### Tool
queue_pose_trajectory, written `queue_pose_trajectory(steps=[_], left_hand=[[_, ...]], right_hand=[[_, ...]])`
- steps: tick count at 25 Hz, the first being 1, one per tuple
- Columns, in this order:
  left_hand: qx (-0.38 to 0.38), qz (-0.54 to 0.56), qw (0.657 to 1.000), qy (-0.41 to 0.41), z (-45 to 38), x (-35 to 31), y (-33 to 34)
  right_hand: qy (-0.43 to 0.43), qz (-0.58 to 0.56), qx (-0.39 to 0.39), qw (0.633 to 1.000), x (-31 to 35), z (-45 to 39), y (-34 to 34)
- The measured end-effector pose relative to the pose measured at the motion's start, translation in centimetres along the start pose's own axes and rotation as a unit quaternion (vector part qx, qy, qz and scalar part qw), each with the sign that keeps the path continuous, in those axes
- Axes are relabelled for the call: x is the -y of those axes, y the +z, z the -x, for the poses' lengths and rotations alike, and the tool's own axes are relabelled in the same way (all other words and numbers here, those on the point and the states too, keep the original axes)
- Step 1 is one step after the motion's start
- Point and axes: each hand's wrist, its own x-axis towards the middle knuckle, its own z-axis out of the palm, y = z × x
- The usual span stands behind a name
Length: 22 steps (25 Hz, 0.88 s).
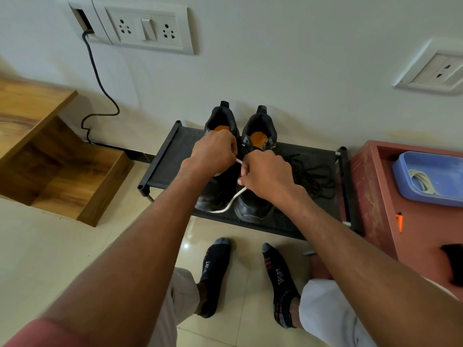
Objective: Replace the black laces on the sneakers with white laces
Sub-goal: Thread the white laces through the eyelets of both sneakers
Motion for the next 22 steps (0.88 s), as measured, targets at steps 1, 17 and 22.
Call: queue_pose_trajectory(steps=[1,17,22], left_hand=[[0.001,-0.008,1.0,-0.001,0.1,-0.2,-0.2],[-0.024,0.169,0.985,-0.002,1.3,-3.5,-2.3],[0.081,0.433,0.896,0.057,3.1,-5.3,-4.6]], right_hand=[[0.03,-0.063,0.01,0.997,0.0,0.1,0.0],[0.071,-0.508,0.08,0.855,-2.5,3.7,-8.2],[0.085,-0.59,-0.005,0.803,-3.2,2.9,-8.7]])
